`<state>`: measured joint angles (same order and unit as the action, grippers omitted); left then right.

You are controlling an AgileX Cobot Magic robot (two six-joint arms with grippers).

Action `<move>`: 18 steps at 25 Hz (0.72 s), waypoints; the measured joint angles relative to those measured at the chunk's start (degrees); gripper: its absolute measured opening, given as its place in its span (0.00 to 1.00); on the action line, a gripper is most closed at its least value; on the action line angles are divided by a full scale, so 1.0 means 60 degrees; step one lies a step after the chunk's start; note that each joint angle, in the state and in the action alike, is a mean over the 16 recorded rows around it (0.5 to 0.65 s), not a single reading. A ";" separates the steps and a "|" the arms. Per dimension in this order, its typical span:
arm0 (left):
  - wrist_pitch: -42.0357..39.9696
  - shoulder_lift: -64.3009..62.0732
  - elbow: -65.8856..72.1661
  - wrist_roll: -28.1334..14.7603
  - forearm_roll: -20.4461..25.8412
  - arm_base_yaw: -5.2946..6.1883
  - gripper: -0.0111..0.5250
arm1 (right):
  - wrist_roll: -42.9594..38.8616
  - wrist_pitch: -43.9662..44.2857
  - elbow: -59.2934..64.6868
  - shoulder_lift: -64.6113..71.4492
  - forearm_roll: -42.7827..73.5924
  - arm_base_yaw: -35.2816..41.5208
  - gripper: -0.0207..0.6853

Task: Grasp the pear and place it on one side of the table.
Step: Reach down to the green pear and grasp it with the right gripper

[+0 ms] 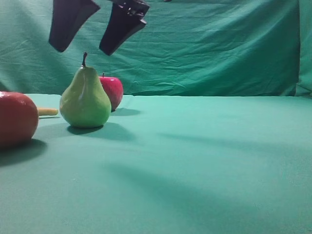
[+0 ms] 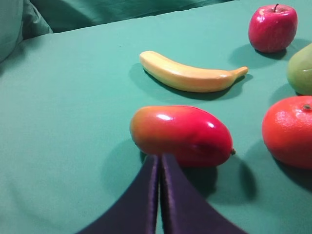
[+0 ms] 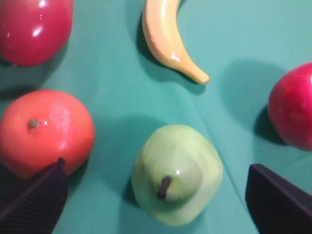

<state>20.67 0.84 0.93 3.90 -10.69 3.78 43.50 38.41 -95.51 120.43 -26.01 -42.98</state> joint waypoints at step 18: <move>0.0000 0.0000 0.0000 0.0000 0.0000 0.0000 0.02 | -0.2969 0.1955 -0.0327 -0.1684 0.2715 0.1296 0.56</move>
<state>20.67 0.84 0.93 3.90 -10.69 3.78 25.69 50.14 -97.48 110.32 -9.72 -35.20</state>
